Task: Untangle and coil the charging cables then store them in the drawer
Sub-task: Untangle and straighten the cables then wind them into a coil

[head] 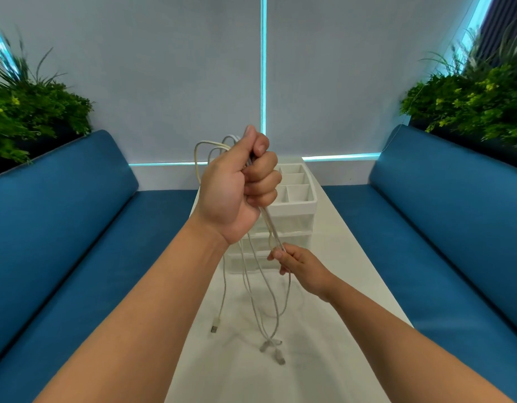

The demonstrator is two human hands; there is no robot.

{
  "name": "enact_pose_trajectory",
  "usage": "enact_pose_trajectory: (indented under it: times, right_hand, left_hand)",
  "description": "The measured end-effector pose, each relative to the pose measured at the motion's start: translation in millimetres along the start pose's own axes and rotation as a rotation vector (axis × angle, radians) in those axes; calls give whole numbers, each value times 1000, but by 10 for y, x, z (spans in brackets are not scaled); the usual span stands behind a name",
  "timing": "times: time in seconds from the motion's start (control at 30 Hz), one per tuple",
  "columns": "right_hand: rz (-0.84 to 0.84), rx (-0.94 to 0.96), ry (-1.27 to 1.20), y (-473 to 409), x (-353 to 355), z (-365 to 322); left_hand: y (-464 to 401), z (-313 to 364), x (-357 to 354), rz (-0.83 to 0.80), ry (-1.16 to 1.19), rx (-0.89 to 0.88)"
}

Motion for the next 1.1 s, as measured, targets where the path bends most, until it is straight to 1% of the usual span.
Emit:
enact_pose_trajectory:
  times: [0.07, 0.13, 0.2, 0.3, 0.4, 0.57, 0.63, 0.73, 0.77, 0.83, 1.0, 1.1]
  right_hand:
    - [81, 23, 49, -18, 20, -17]
    - [152, 49, 148, -20, 43, -34]
    - [157, 80, 204, -19, 28, -39]
    - [119, 93, 174, -35, -13, -15]
    - [68, 53, 128, -50, -46, 67]
    - [-26, -89, 165, 65, -102, 359]
    - [1, -114, 116, 90, -91, 416]
    - [109, -107, -31, 94, -18, 459]
    - [136, -108, -47, 94, 15, 458]
    - [153, -122, -16, 96, 61, 453]
    - [73, -179, 98, 131, 100, 544]
    - [142, -253, 72, 146, 146, 590]
  left_hand:
    - [-25, 24, -41, -26, 7, 2]
    - [-50, 52, -96, -62, 9, 5]
    - [-72, 74, -143, -86, -3, 7]
    - [-114, 88, -180, -95, -17, 10]
    - [-176, 125, -174, -69, -18, 11]
    - [-278, 195, -127, -49, -29, 6]
    - [-280, 162, -130, -66, -25, 15]
    - [-251, 97, -146, -115, -24, 29]
    - [-239, 85, -153, -136, -29, 35]
    - [-219, 78, -172, -169, -40, 50]
    - [-204, 154, -195, -175, -76, 51]
    - [-199, 156, -202, -177, -82, 51]
Point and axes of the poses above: each hand's wrist, its own y-axis away from the middle knuckle, its own x-axis out of the back of the hand, z = x × y, the point moved 4 cm from there along -y, towards the middle knuckle, and after that the axes turned 13 degrees about -z, right-handed, at the moved point
